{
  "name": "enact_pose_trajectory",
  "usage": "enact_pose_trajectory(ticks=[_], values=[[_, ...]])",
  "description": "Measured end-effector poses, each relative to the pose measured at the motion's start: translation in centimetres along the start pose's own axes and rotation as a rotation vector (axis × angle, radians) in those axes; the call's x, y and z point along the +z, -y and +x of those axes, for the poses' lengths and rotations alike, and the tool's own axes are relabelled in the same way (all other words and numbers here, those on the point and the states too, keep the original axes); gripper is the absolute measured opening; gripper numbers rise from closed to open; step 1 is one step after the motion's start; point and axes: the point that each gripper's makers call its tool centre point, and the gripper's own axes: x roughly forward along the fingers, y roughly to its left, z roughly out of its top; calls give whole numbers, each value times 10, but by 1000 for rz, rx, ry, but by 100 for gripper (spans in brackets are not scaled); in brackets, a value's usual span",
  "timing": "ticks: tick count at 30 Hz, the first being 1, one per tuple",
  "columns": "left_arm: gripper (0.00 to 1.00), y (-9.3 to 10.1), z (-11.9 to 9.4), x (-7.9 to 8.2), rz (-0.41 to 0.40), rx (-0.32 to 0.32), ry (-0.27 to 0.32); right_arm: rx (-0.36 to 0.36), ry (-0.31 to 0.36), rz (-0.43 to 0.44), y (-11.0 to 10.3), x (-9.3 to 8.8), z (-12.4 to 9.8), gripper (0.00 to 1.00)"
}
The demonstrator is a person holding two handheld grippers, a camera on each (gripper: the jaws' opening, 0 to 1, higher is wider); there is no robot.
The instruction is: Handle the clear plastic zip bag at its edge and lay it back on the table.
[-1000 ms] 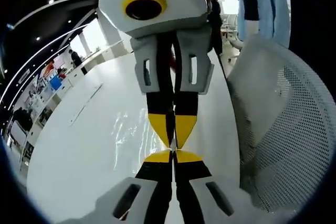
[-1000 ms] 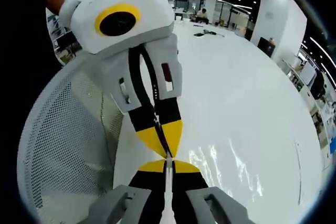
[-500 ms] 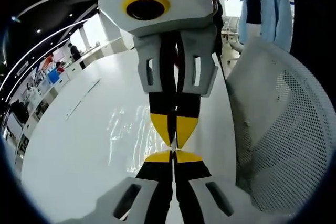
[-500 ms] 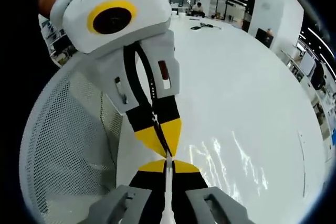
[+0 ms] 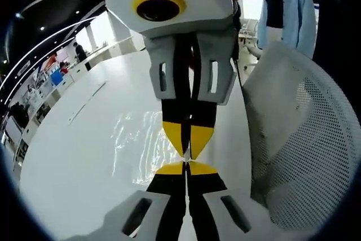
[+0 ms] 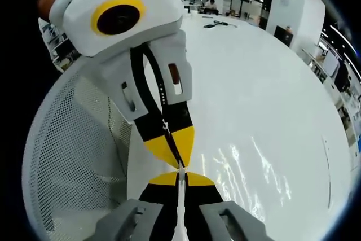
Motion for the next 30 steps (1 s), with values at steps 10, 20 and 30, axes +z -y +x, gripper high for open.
enact_pose_trajectory(ticks=[10,20,30], values=[[0,1,0,0,-27,-6,3,3,-10,1,-2,-3,1,0],[0,1,2,-4,-49,-9,1,-1,-26,-6,-1,-4,2,0],[0,4,0,-2,1,-19,26,6,-26,8,-3,-3,2,0]])
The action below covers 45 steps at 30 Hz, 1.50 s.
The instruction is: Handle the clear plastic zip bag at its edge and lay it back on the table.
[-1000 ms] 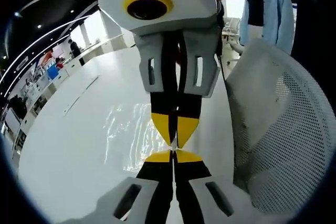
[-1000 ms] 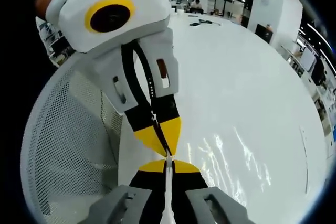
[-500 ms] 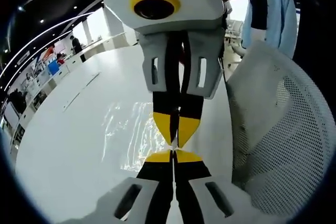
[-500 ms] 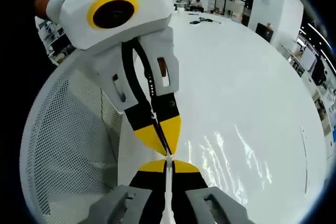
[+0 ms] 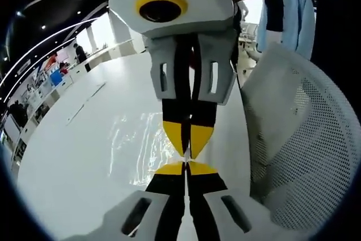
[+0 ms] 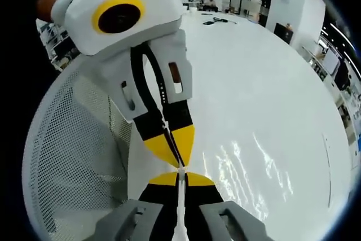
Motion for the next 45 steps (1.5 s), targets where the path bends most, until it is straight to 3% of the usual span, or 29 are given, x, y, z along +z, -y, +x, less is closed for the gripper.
enact_pose_trajectory(ticks=[9,30,36,38,45], values=[[0,0,2,0,11,-3,-6,2,-10,-6,-2,1,2,0],[0,3,14,-6,65,-26,-93,10,-64,-16,-4,1,6,0],[0,4,13,-5,75,-29,-80,16,-63,-1,-3,1,4,0],[0,5,12,-5,25,-41,-76,22,-68,3,-4,-1,4,0],[0,4,11,-6,6,-43,-71,9,-96,-28,-4,-1,3,0]])
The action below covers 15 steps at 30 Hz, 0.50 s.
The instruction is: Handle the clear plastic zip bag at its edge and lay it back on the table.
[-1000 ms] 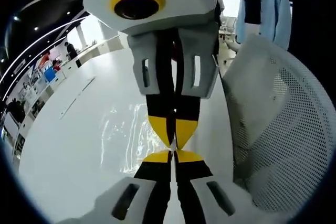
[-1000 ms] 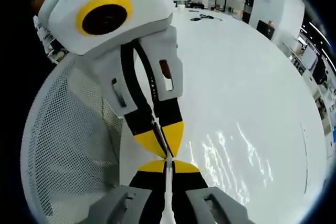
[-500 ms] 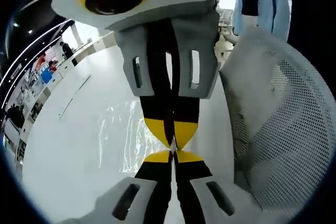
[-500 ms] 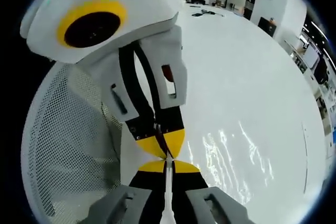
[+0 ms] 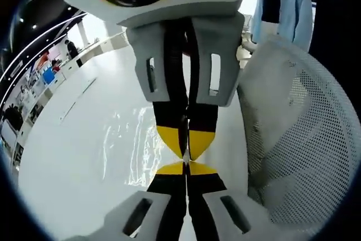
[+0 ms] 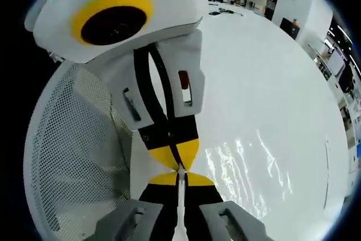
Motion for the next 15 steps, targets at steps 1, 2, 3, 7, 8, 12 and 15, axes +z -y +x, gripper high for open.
enact_pose_trajectory(ticks=[1,2,3,7,8,12,15], values=[[0,1,-1,0,-11,-5,4,6,-3,14,-1,-1,0,0],[0,-1,-1,0,-7,7,7,-4,-1,15,2,0,0,0],[0,0,-1,0,-22,1,10,2,-3,20,2,0,0,0],[0,-1,-2,0,-28,7,14,-2,-15,37,1,-3,0,0],[0,0,-2,0,-37,5,16,-1,-19,35,1,-3,0,0],[0,-1,-2,1,-45,12,24,-7,-29,38,2,-5,1,0],[0,-1,-3,1,-48,10,28,-11,-38,36,3,-7,2,0]])
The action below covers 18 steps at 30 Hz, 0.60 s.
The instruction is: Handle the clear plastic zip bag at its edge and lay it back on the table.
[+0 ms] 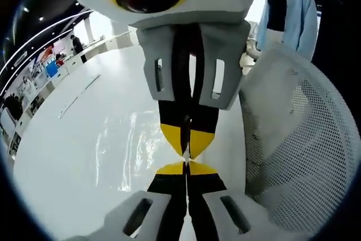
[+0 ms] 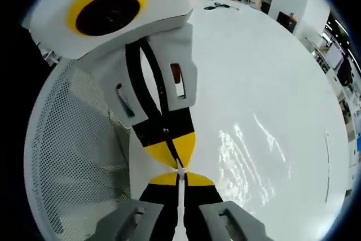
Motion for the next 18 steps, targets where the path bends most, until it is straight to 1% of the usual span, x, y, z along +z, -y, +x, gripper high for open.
enact_pose_trajectory(ticks=[1,3,4,6,7,8,9,10,11,13,14,18], values=[[0,2,0,0,-16,-13,3,6,-4,3,-1,0,-1,0],[0,0,-1,1,-19,-4,5,-2,1,5,1,1,-1,0],[0,1,-1,1,-26,-9,7,5,-2,16,0,1,-1,0],[0,1,-2,2,-9,-8,11,2,5,25,2,2,-2,0],[0,3,-2,2,-9,-21,19,26,14,55,-2,2,-2,0],[0,-1,-3,5,26,-2,34,19,33,69,-1,3,-3,0],[0,1,-5,4,22,-7,40,22,58,90,-1,5,-5,0],[0,2,-5,5,-3,-17,52,46,65,123,-4,5,-6,0],[0,-1,-5,6,27,4,54,27,76,119,0,5,-8,0],[0,0,-4,7,19,-8,55,41,70,122,-2,4,-8,0],[0,-1,-4,7,37,-3,54,37,70,113,-2,4,-7,0],[0,-1,-2,7,39,-5,60,37,69,102,-2,2,-7,0]])
